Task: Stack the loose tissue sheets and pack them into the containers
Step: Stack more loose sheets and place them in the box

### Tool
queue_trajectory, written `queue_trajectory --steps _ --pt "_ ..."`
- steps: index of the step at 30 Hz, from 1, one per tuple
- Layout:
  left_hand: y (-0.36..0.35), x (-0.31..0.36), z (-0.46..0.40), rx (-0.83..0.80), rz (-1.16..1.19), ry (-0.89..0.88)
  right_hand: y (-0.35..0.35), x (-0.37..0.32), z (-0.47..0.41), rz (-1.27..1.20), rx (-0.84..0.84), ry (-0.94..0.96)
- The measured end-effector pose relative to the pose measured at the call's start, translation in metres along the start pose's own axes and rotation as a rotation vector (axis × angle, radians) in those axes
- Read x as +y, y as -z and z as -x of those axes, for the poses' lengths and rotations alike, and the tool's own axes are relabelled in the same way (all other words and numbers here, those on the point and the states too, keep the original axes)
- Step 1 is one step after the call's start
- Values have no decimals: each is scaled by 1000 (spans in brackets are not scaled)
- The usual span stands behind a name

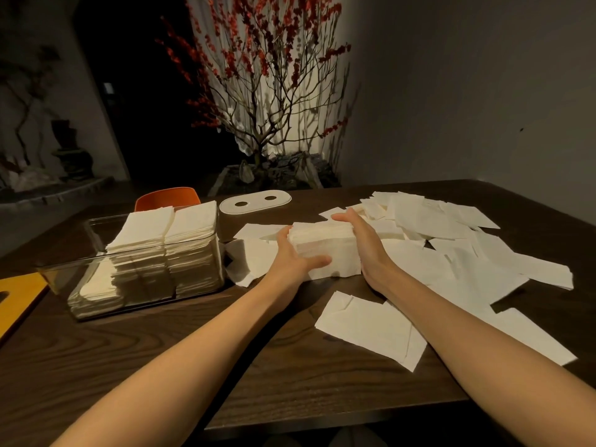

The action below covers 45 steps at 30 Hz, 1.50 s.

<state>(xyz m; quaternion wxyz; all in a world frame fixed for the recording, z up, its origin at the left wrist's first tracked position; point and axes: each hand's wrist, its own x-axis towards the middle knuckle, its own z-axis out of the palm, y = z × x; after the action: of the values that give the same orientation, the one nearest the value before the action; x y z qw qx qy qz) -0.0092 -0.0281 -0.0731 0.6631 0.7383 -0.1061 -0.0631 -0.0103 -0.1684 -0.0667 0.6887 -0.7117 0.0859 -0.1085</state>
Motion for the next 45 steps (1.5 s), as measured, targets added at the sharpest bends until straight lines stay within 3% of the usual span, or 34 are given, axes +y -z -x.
queue_trajectory --steps 5,10,18,20,23,25,30,35,45 --pt "1 2 4 -3 -52 -61 3 -1 -1 62 173 90" --pt "-3 1 8 -78 -137 -80 1 -5 3 86 60 27" --pt "7 3 2 -17 -200 -121 11 -8 2 124 81 12" --pt "2 -1 3 58 -281 -221 11 -7 2 132 68 12" --pt "0 -8 3 329 -512 -384 10 -9 3 142 61 12" --pt "2 -8 2 429 -583 -434 9 -10 4 129 63 -5" --pt "1 -10 5 305 -512 -325 10 -10 5 152 70 -15" --pt "2 -10 5 451 -687 -359 11 -12 6 190 56 6" --pt "5 -10 2 241 -509 -233 12 -12 5 162 32 -3"
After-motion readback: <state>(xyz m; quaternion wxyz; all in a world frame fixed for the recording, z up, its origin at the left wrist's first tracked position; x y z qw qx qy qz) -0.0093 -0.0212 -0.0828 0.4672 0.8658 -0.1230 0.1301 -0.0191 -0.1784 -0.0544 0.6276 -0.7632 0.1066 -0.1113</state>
